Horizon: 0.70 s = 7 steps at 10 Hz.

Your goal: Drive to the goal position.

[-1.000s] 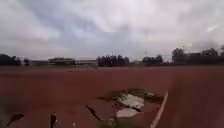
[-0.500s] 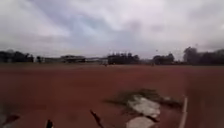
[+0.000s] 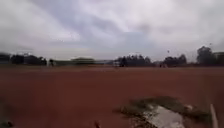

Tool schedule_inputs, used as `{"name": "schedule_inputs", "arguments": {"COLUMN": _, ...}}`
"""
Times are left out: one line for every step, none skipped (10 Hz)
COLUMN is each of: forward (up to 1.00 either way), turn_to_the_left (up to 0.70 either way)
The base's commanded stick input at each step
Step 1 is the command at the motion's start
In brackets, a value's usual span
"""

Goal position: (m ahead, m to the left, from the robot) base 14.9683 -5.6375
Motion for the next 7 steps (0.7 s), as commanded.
{"name": "schedule_inputs", "arguments": {"forward": 0.7, "turn_to_the_left": 0.0}}
{"name": "schedule_inputs", "arguments": {"forward": 0.7, "turn_to_the_left": 0.0}}
{"name": "schedule_inputs", "arguments": {"forward": 0.7, "turn_to_the_left": 0.0}}
{"name": "schedule_inputs", "arguments": {"forward": 0.7, "turn_to_the_left": 0.0}}
{"name": "schedule_inputs", "arguments": {"forward": 0.7, "turn_to_the_left": 0.0}}
{"name": "schedule_inputs", "arguments": {"forward": 0.7, "turn_to_the_left": 0.0}}
{"name": "schedule_inputs", "arguments": {"forward": 0.7, "turn_to_the_left": 0.0}}
